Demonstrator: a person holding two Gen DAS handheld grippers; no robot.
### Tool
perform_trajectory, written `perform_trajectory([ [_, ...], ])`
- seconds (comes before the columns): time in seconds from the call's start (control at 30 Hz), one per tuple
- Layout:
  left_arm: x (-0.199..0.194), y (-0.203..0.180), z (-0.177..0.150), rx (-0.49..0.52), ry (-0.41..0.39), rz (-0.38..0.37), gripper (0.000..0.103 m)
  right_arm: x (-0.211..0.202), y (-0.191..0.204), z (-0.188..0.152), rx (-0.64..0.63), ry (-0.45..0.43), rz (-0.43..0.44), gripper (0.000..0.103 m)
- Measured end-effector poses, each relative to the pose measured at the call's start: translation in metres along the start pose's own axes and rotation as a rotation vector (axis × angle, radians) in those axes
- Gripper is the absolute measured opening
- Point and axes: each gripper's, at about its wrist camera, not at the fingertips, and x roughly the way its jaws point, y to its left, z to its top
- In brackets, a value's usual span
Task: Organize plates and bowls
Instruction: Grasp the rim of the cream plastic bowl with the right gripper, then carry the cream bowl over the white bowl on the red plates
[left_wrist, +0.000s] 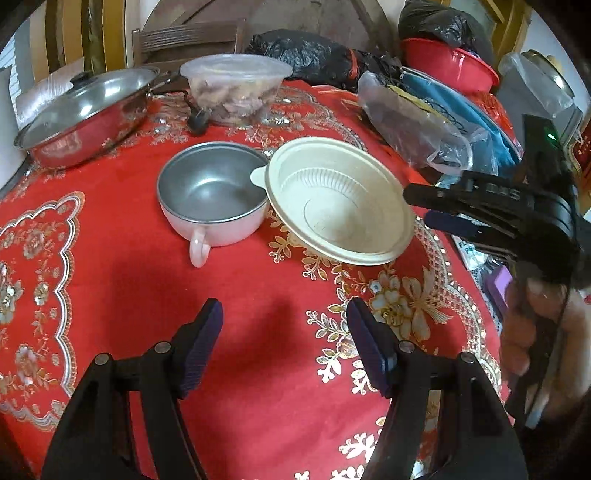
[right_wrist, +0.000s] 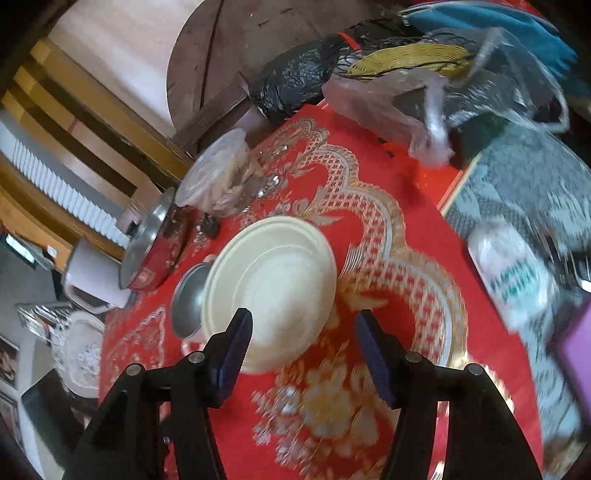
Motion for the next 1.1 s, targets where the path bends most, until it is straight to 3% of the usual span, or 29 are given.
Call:
perform_trajectory([
  [0.17,0.004,0.009,0.003,-0.027,-0.008,0.005,0.069,0.035,-0.007,0.013,-0.009,0.057,-0.031,0.043],
  [0.23,0.005,0.012,0.004,-0.034,-0.009,0.004,0.069,0.041,-0.007,0.009,-0.018,0.085,-0.030,0.023],
  [0.3,0.005,0.016,0.003,-0.044,-0.016,0.011,0.069,0.045,-0.007,0.005,-0.038,0.106,-0.041,0.016],
  [0.43,0.004,0.022,0.001,-0.062,-0.017,0.003,0.069,0.037,-0.008,-0.004,-0.066,0.122,-0.044,0.015],
  [0.53,0.002,0.021,-0.001,-0.057,-0.014,-0.045,0.069,0.029,-0.006,-0.015,-0.092,0.150,-0.048,0.014],
  [0.73,0.015,0.011,-0.007,-0.025,0.070,-0.087,0.069,0.009,0.004,-0.046,-0.139,0.245,0.002,0.014],
  [0.83,0.019,0.009,-0.012,-0.001,0.098,-0.064,0.068,0.006,0.009,-0.060,-0.142,0.285,0.039,0.014],
  [0.87,0.020,0.009,-0.014,0.009,0.101,-0.048,0.066,0.006,0.011,-0.065,-0.141,0.294,0.043,0.014],
  [0.93,0.017,0.014,-0.018,-0.002,0.100,-0.019,0.033,0.007,0.012,-0.070,-0.140,0.297,0.036,0.014],
  [0.97,0.017,0.020,-0.018,-0.017,0.107,-0.009,0.026,0.008,0.013,-0.072,-0.137,0.297,0.037,0.014],
  [1.1,0.015,0.029,-0.020,-0.017,0.114,-0.012,0.022,0.006,0.010,-0.075,-0.116,0.286,0.038,0.014],
])
